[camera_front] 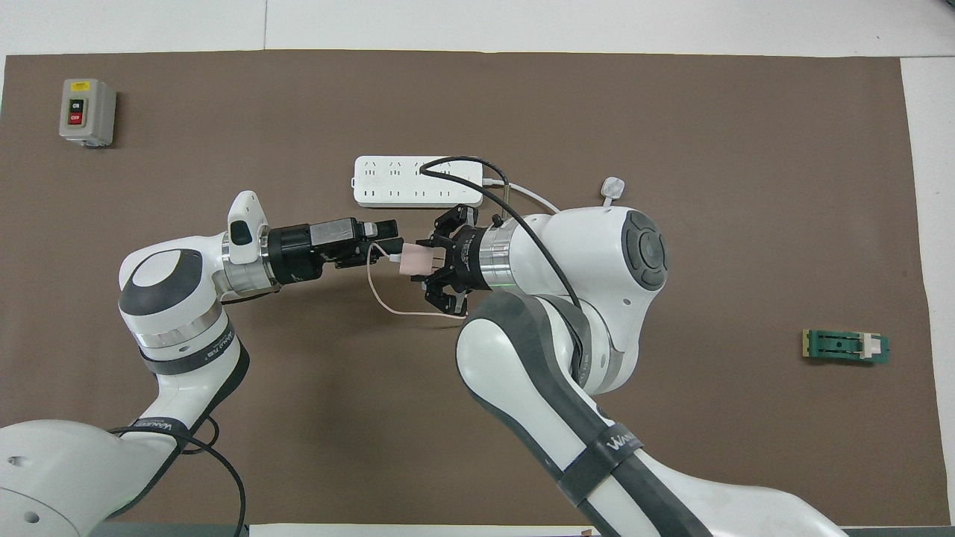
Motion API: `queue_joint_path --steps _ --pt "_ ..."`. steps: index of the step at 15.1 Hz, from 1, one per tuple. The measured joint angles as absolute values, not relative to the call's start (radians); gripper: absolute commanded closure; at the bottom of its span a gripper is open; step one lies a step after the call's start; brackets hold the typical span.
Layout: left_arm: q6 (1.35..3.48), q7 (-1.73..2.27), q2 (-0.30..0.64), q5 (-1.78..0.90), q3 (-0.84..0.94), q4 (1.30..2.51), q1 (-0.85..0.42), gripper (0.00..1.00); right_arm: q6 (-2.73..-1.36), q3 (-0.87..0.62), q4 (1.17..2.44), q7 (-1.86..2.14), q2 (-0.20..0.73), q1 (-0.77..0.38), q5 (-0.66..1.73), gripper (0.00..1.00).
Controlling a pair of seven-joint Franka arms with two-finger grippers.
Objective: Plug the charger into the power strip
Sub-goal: 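Carry the charger with the right gripper into the left gripper's fingers, then close the left gripper on the charger held by the right gripper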
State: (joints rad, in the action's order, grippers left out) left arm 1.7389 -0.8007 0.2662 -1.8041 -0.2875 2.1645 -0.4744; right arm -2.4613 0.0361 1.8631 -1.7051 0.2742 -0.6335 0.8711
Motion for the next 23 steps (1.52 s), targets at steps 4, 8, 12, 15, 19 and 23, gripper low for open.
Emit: queue_joint_path --steps 4,8,12,15,19,23 --pt "1.738 -0.802 0.266 -1.804 -0.288 2.164 -0.475 0.0 -2.461 0.036 1.842 -1.705 0.286 -0.634 0.871 1.0" --pt "1.727 -0.802 0.266 -1.804 -0.288 2.164 -0.477 0.0 -2.461 0.036 1.817 -1.705 0.303 -0.634 0.871 1.0" --pt "1.712 -0.802 0.271 -1.801 -0.288 2.165 -0.479 0.0 -2.461 0.037 1.812 -1.705 0.311 -0.634 0.871 1.0" --pt "1.709 -0.803 0.275 -1.782 -0.288 2.164 -0.479 0.0 -2.461 0.037 1.81 -1.705 0.312 -0.634 0.871 1.0" --pt "1.708 -0.804 0.275 -1.737 -0.302 2.158 -0.479 0.0 -2.461 0.037 1.81 -1.705 0.313 -0.634 0.871 1.0" --pt "1.705 -0.804 0.275 -1.728 -0.314 2.15 -0.479 0.0 -2.461 0.037 1.81 -1.705 0.314 -0.634 0.871 1.0"
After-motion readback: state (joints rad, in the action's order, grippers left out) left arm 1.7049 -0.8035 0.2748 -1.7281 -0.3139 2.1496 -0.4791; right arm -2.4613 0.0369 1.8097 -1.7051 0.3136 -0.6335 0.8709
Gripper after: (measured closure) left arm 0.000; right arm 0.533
